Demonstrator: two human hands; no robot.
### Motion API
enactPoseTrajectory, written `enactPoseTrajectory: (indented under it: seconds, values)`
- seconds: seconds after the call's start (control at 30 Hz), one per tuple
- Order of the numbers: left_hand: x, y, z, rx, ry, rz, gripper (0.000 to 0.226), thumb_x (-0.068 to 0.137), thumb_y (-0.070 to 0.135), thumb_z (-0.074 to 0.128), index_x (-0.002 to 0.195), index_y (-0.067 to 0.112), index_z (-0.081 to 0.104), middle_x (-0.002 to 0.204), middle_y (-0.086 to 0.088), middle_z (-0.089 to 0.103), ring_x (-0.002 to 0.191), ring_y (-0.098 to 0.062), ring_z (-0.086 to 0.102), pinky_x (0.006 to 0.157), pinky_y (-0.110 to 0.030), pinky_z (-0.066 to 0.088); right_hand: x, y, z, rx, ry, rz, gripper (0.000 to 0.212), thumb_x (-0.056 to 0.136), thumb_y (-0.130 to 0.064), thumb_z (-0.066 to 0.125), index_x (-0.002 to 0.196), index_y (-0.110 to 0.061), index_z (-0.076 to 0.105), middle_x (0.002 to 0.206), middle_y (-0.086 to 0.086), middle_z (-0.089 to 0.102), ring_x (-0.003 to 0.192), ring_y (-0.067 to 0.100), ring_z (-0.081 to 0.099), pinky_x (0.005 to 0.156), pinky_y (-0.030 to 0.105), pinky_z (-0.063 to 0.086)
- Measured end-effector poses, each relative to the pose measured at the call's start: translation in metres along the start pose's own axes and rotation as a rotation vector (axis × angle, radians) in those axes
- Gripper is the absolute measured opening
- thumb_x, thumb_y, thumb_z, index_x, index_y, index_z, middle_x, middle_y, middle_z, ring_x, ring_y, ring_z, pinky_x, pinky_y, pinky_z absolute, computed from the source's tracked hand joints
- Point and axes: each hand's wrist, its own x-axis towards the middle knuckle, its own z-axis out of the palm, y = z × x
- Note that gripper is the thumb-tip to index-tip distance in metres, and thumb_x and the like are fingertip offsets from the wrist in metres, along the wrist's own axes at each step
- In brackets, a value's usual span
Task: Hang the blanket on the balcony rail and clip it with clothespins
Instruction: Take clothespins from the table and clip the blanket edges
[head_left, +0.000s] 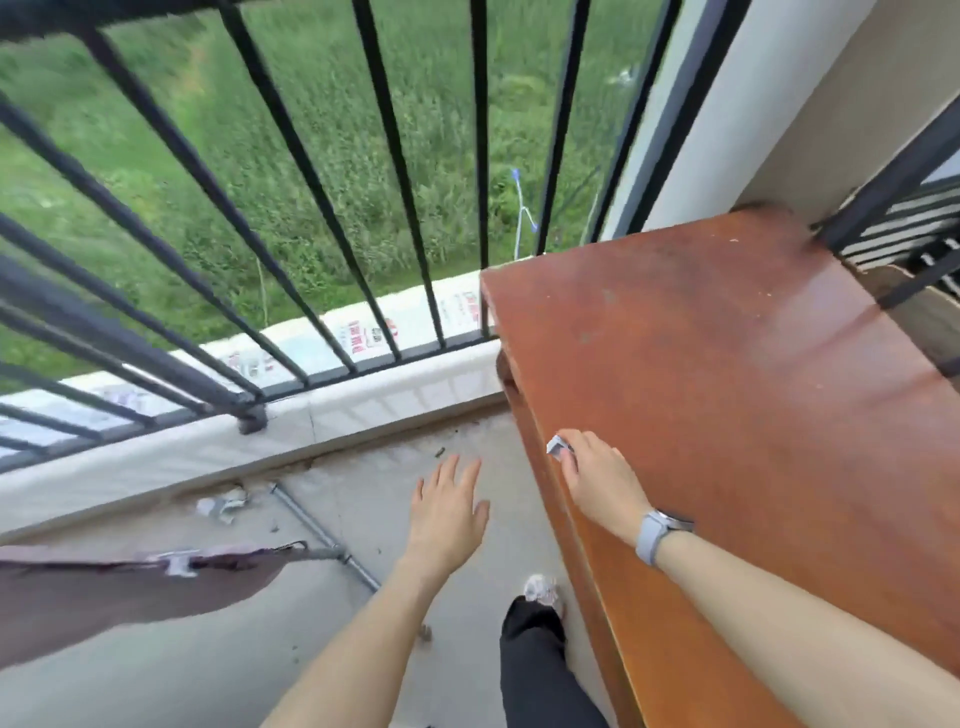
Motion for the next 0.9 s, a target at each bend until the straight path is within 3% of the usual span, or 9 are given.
enactPoseTrajectory:
  seconds: [0.17,0.27,0.37,0.57,0.7,0.8,0.9]
  values:
    - [-0.11,-0.12,-0.04,-0.085,0.284,-0.24,0.05,0.09,0.031,0.043,0.138,0.021,0.03,0.145,-0.005,0.033,0.133,-0.022,0.03,0.105,-0.037,0.025,-0.024,-0.146,0.047,0.048,0.028,-0.243,0.022,0.094,-0.019,0.04,0.111,-0.014,0.054,0.108,0.008,0.063,0.103,0.03,0.057,0.084,0.042,0.039]
    - [-0.199,-0.199,-0.056,-0.139,0.425,-0.35,0.045,0.088,0.026,0.047,0.132,0.018,0.039,0.138,-0.005,0.04,0.128,-0.024,0.036,0.104,-0.034,0.027,-0.057,-0.254,0.089,0.229,-0.082,-0.376,0.023,0.093,-0.02,0.043,0.113,-0.012,0.052,0.112,0.011,0.062,0.103,0.034,0.057,0.086,0.045,0.044]
    - [-0.296,-0.278,-0.067,-0.143,0.535,-0.548,0.047,0.09,0.028,0.044,0.135,0.018,0.036,0.141,-0.004,0.039,0.129,-0.023,0.035,0.105,-0.032,0.027,-0.095,-0.363,0.137,0.235,-0.188,-0.548,0.021,0.092,-0.029,0.045,0.107,-0.014,0.05,0.101,0.009,0.066,0.094,0.035,0.06,0.074,0.041,0.047]
    - [-0.482,-0.409,-0.081,-0.164,0.749,-0.969,0.048,0.092,0.028,0.042,0.138,0.018,0.031,0.147,-0.005,0.031,0.135,-0.02,0.026,0.109,-0.035,0.023,-0.179,-0.574,0.219,0.28,-0.445,-0.89,0.02,0.09,-0.027,0.053,0.107,-0.016,0.056,0.102,0.011,0.067,0.091,0.031,0.062,0.073,0.035,0.044]
    - [-0.568,-0.477,-0.1,-0.185,0.874,-1.162,0.047,0.091,0.025,0.046,0.136,0.016,0.035,0.144,-0.009,0.035,0.132,-0.025,0.031,0.108,-0.038,0.023,-0.224,-0.7,0.25,0.344,-0.566,-1.078,0.017,0.092,-0.021,0.051,0.099,-0.009,0.06,0.081,0.006,0.06,0.076,0.025,0.053,0.066,0.033,0.037]
    - [-0.616,-0.535,-0.121,-0.182,0.951,-1.253,0.047,0.09,0.023,0.048,0.134,0.015,0.037,0.142,-0.011,0.038,0.13,-0.027,0.033,0.106,-0.04,0.026,-0.247,-0.793,0.274,0.326,-0.587,-1.223,0.023,0.093,-0.017,0.045,0.07,-0.014,0.046,0.056,-0.003,0.038,0.058,0.019,0.035,0.054,0.03,0.018]
    - [-0.652,-0.606,-0.153,-0.131,0.991,-1.272,0.047,0.088,0.023,0.048,0.134,0.015,0.038,0.14,-0.009,0.039,0.129,-0.026,0.034,0.103,-0.04,0.03,-0.263,-0.888,0.298,0.334,-0.587,-1.259,0.022,0.086,-0.007,0.045,0.065,-0.013,0.043,0.057,0.005,0.041,0.053,0.02,0.035,0.051,0.031,0.017]
